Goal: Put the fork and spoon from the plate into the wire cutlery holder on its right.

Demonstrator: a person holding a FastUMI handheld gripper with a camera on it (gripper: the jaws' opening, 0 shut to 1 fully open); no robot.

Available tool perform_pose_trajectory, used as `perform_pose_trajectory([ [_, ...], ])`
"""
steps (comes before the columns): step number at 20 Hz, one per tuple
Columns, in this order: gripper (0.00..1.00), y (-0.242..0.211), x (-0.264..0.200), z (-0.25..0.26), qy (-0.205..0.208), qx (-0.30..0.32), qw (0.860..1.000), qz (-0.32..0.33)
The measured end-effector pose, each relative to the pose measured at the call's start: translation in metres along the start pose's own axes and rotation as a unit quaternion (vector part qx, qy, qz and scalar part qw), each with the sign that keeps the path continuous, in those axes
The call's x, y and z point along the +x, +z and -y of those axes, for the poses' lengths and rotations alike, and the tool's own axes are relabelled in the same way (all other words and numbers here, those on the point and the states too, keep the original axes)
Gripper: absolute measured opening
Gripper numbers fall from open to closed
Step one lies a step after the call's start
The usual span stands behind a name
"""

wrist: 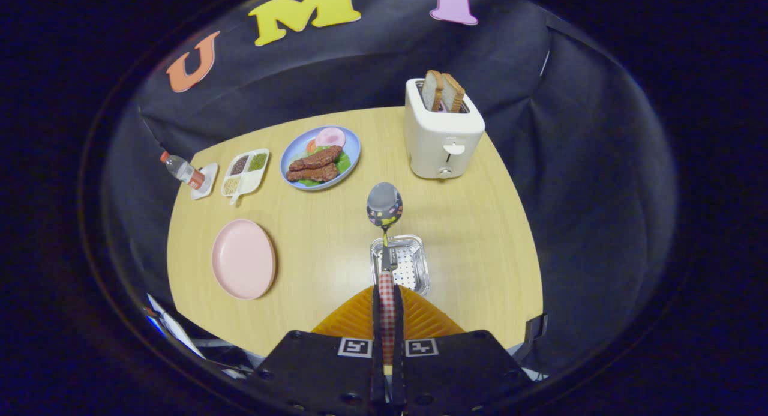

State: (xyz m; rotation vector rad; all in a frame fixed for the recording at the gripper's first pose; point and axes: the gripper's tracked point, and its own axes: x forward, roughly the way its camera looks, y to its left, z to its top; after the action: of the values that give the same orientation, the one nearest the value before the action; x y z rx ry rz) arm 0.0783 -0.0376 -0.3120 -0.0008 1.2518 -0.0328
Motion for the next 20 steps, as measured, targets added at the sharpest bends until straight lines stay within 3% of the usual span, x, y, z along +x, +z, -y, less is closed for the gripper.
perform_pose_trajectory([
  [5, 0.05, 0.008, -0.006, 0.039, -0.012, -0.013, 0.999, -0.043],
  [8, 0.05, 0.001, -0.007, 0.029, 0.033, 0.014, 0.994, -0.105],
  [20, 0.05, -0.028, 0.03, 0.03, 0.023, 0.001, 0.966, -0.258],
])
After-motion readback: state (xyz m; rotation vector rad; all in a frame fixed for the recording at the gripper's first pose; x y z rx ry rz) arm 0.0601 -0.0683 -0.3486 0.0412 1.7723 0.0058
